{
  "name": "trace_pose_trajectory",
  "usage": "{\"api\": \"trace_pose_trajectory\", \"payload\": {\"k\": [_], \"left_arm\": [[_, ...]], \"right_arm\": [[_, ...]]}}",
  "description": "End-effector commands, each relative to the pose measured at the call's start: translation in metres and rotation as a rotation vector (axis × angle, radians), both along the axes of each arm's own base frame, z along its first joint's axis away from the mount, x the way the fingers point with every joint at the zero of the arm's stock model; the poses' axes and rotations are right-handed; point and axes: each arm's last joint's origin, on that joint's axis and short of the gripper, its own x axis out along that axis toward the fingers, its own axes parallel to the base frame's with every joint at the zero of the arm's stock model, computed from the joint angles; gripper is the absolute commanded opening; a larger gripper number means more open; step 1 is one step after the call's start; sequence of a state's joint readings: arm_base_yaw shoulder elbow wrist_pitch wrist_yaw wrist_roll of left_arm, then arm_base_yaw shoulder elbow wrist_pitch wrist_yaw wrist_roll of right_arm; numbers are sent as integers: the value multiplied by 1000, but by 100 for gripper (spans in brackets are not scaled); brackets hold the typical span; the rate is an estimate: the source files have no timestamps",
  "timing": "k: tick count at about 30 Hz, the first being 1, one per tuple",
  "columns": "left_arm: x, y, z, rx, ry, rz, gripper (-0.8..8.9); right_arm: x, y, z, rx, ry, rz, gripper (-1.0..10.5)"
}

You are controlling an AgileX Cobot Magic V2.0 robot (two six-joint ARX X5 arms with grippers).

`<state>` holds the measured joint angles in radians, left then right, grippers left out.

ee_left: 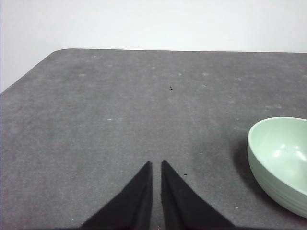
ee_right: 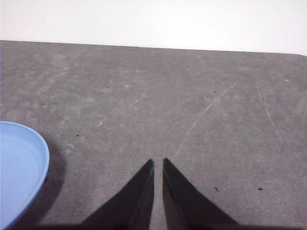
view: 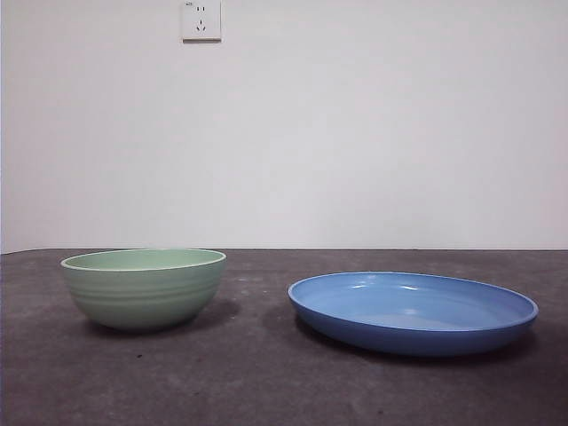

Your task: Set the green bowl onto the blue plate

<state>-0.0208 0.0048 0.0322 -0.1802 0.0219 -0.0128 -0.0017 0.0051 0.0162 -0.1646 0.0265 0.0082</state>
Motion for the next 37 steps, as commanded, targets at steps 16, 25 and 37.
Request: {"api": "trace_pose_trajectory", "payload": {"k": [16,25,37], "left_arm": [[0,0,-6,-47,32,13,15],[1,-1,22,-178,40,5,15],[18,-7,103,-282,61,-117,15]], "right_arm": [[0,3,1,119,-10,72,14],[-10,4,44,345,-97,99,13],[-26,7,132,428,1,174,13]]}}
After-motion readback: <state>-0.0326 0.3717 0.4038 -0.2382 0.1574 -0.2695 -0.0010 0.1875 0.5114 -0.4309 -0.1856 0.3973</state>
